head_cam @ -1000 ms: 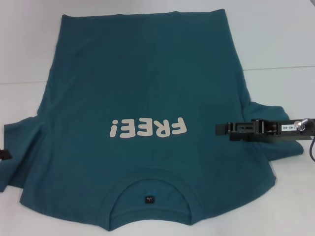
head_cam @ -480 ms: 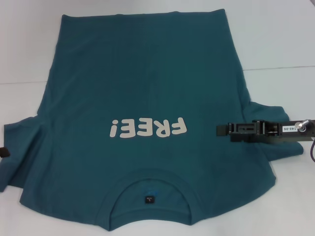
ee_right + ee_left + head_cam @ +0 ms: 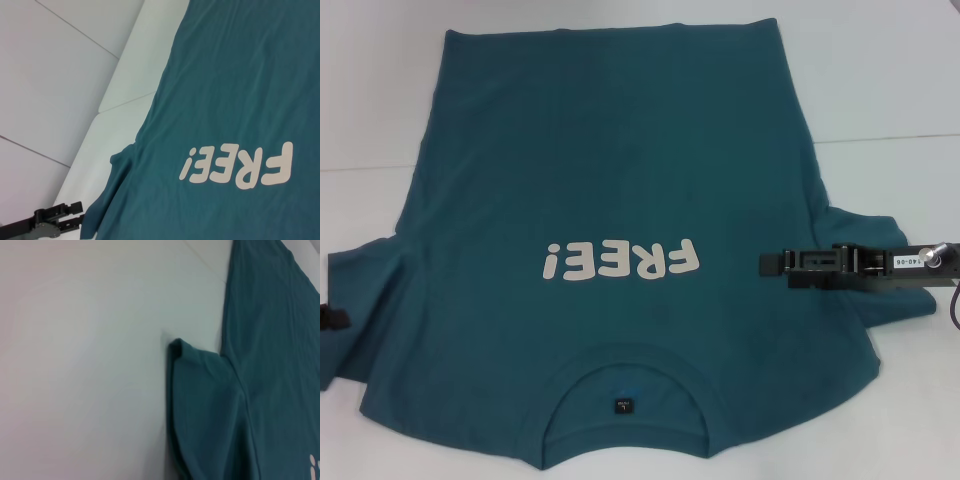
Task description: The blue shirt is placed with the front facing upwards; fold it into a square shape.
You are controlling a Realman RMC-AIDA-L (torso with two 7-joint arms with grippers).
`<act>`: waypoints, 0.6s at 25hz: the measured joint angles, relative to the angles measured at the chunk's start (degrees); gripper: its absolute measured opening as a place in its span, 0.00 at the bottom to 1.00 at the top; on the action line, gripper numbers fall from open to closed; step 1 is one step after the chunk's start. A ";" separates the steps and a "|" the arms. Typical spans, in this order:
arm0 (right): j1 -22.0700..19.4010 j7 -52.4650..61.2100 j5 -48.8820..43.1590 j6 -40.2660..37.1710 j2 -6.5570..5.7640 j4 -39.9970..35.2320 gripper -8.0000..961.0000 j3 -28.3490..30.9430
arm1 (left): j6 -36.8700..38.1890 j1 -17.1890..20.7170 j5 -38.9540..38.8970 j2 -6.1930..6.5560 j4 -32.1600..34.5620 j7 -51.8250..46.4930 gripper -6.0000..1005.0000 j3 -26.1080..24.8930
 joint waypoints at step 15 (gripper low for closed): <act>-0.15 0.01 0.00 -0.01 0.00 0.00 0.95 0.09 | -2.07 -2.44 1.36 -0.01 -2.27 -1.48 0.62 3.11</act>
